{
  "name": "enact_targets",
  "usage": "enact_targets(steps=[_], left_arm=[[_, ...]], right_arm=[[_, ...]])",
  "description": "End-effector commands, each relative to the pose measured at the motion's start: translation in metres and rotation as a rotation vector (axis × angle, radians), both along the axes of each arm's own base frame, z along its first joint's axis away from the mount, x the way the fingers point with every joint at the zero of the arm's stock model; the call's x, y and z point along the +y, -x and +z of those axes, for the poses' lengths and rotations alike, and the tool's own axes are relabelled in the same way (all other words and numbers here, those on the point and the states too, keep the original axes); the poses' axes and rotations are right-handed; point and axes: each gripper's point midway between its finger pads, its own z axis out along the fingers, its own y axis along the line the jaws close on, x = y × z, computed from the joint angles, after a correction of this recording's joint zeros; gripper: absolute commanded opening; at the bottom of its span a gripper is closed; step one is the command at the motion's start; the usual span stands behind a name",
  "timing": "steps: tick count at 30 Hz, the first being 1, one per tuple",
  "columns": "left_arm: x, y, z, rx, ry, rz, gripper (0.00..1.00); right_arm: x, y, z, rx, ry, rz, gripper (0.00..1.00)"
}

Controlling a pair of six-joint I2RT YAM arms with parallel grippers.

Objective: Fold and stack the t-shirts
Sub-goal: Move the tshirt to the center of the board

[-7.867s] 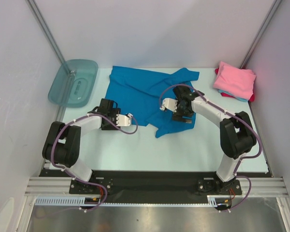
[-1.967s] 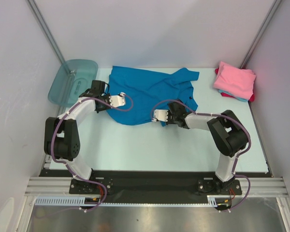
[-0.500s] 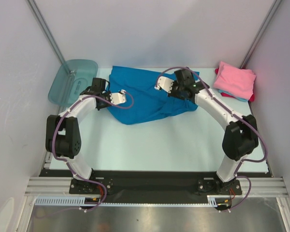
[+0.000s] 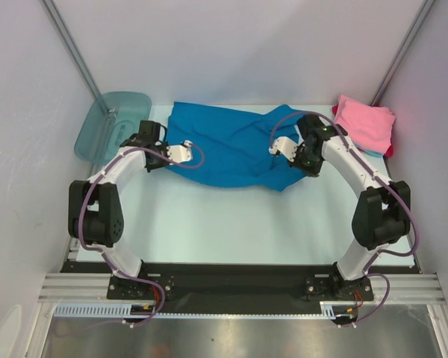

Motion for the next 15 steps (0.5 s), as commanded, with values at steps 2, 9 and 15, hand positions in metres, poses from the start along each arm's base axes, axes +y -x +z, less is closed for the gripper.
enact_targets(steps=[2,9,15], left_arm=[[0.018,0.010,0.035,-0.052,-0.001,-0.003,0.00],[0.044,0.026,0.058,-0.070,-0.018,0.036,0.00],[0.053,0.039,0.075,-0.093,-0.034,0.041,0.00]], right_arm=[[-0.029,0.004,0.023,-0.049,0.028,-0.053,0.00],[-0.059,-0.008,0.036,-0.134,0.085,-0.120,0.00],[-0.063,-0.005,0.042,-0.155,0.085,-0.124,0.00]])
